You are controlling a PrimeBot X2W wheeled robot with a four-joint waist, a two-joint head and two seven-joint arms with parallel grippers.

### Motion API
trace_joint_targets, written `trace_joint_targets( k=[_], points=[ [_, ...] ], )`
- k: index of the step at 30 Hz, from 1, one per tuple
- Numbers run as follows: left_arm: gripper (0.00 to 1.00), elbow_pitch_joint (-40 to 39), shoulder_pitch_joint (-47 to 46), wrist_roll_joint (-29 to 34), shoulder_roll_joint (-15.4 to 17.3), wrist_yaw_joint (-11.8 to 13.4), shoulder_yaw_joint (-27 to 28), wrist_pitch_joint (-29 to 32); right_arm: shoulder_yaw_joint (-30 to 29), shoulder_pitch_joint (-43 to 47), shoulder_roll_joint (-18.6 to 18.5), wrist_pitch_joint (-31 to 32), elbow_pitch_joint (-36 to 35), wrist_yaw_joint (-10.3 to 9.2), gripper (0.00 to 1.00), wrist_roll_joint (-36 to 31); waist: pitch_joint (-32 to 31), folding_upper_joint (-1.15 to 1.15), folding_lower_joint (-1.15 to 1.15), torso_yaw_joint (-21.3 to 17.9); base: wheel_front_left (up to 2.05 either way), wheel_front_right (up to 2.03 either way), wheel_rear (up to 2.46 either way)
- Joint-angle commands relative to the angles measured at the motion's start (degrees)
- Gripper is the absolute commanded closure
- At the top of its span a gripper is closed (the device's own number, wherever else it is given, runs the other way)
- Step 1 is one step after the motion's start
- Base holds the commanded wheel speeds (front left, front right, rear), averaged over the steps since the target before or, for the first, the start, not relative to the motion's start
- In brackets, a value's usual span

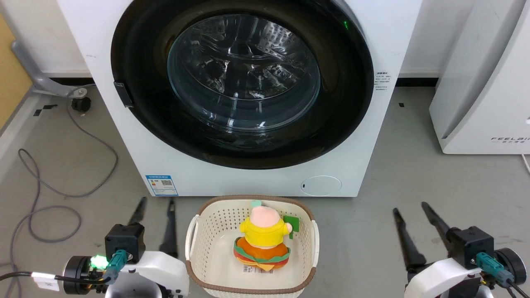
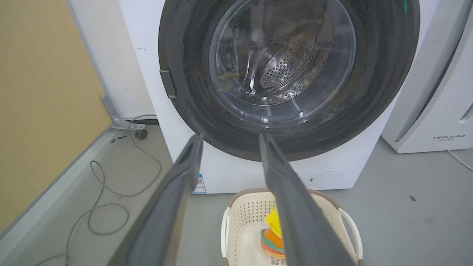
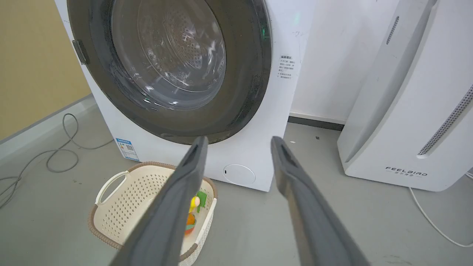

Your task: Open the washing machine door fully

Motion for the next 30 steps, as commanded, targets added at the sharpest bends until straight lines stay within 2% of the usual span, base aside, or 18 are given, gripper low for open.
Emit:
trace_joint_targets(
  k=[1, 5, 6, 7, 8, 19, 30],
  points=[
    [0.00, 0.2, 0.0, -0.2, 0.0, 0.0, -0.2, -0.2, 0.0, 0.0, 0.0, -0.2, 0.2, 0.00, 0.00, 0.2, 0.0, 0.00, 0.00, 0.0, 0.00, 0.00, 0.00],
    [0.00, 1.0, -0.2, -0.5, 0.0, 0.1, -0.7, -0.7, 0.0, 0.0, 0.0, -0.7, 0.9, 0.00, 0.00, 0.5, 0.0, 0.00, 0.00, -0.1, 0.00, 0.00, 0.00],
    [0.00, 1.2, -0.2, -0.6, 0.0, 0.1, -0.8, -0.8, 0.0, 0.0, 0.0, -0.8, 1.0, 0.00, 0.23, 0.6, 0.0, 0.00, 0.00, -0.1, 0.00, 0.00, 0.00],
    [0.00, 1.3, -0.3, -0.7, 0.0, 0.1, -0.9, -1.0, 0.0, -0.1, 0.0, -1.0, 1.2, 0.00, 0.80, 0.8, 0.0, 0.00, 0.00, -0.1, 0.00, 0.00, 0.00],
    [0.00, 1.5, -0.3, -0.8, 0.0, 0.1, -1.0, -1.1, -0.1, -0.1, 0.0, -1.1, 1.4, 0.00, 1.00, 0.9, 0.0, 0.00, 0.00, -0.1, 0.00, 0.00, 0.00],
    [0.00, 3.0, -0.5, -1.7, 0.0, 0.4, -2.1, -2.4, -0.3, -0.4, 0.0, -2.4, 2.8, -0.01, 1.00, 5.5, -0.1, 0.00, 0.00, -0.2, 0.00, 0.00, 0.00],
    [0.00, 4.4, -0.9, -2.5, 0.0, 0.6, -3.2, -3.7, -0.4, -2.1, 0.0, -3.7, 2.8, -0.01, 1.00, 23.9, 0.1, 0.00, 0.00, -0.5, 0.00, 0.00, 0.00]
  ],
)
